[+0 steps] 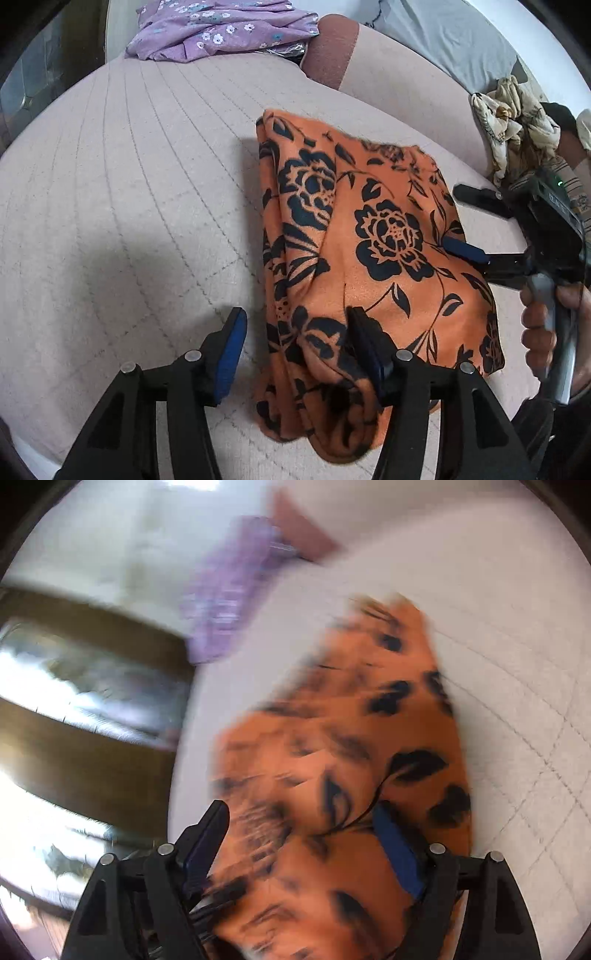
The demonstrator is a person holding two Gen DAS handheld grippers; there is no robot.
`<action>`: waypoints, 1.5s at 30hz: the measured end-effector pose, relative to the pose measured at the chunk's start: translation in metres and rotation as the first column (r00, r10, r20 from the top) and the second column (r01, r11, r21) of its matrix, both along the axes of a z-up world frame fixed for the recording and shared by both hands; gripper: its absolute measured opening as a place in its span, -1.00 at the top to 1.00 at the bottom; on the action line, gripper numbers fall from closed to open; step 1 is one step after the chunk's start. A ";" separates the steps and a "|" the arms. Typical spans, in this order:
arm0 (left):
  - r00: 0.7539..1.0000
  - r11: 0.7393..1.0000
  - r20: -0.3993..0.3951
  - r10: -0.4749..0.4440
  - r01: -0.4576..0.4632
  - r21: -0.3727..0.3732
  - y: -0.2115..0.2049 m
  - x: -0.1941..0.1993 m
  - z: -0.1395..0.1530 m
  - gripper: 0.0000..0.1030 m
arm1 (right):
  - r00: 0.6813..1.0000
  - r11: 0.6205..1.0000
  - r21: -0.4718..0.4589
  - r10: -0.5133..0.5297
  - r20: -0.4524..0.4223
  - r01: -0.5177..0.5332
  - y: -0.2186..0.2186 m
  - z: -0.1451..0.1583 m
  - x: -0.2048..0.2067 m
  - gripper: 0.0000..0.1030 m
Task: Fold small clothes
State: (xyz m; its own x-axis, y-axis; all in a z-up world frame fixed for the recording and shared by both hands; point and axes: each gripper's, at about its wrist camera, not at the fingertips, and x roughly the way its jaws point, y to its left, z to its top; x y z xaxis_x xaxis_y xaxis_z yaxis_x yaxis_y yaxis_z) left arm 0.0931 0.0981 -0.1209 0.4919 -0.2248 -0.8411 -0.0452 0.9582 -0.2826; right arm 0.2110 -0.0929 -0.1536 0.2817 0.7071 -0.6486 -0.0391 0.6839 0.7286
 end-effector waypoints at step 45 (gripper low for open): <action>0.989 0.998 0.147 0.004 -0.012 0.058 -0.015 -0.028 0.028 -0.48 | 0.995 0.999 -0.003 -0.048 0.091 0.048 -0.035 0.021 -0.119 -0.58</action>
State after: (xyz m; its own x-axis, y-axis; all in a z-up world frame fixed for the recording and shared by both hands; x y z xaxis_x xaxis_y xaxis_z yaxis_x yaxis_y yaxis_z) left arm 0.0646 0.0833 -0.0928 0.6129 -0.1725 -0.7711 -0.0151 0.9731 -0.2297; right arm 0.0919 -0.1274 -0.1322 0.3732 0.6882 -0.6222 -0.0720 0.6901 0.7202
